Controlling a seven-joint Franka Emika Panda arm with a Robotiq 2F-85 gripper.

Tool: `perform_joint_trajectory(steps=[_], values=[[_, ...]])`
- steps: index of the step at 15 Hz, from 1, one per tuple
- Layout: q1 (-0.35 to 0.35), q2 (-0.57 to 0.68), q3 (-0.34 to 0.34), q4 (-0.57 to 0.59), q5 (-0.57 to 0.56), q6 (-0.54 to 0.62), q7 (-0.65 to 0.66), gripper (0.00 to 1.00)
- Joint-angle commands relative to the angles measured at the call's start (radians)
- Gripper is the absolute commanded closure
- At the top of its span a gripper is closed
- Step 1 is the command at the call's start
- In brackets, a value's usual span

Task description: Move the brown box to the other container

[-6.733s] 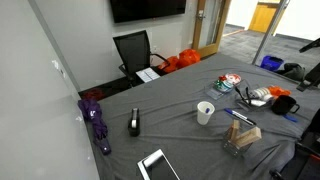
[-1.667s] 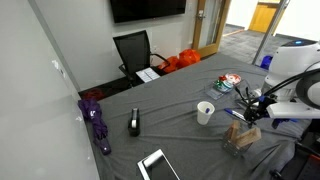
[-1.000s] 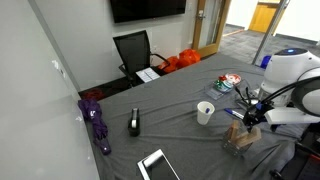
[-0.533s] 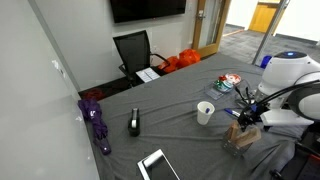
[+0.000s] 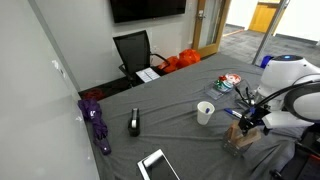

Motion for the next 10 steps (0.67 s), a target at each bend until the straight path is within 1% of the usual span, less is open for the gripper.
perform_joint_trajectory(steps=[1, 2, 6, 8, 10], values=[[0.024, 0.011, -0.026, 0.001, 0.083, -0.009, -0.088, 0.34], [0.024, 0.011, -0.027, 0.001, 0.096, -0.008, -0.100, 0.43], [0.022, 0.010, -0.030, 0.001, 0.122, -0.010, -0.133, 0.71], [0.020, 0.003, -0.034, 0.005, 0.128, -0.017, -0.146, 0.83], [0.018, -0.010, -0.039, 0.014, 0.134, -0.034, -0.165, 0.87]])
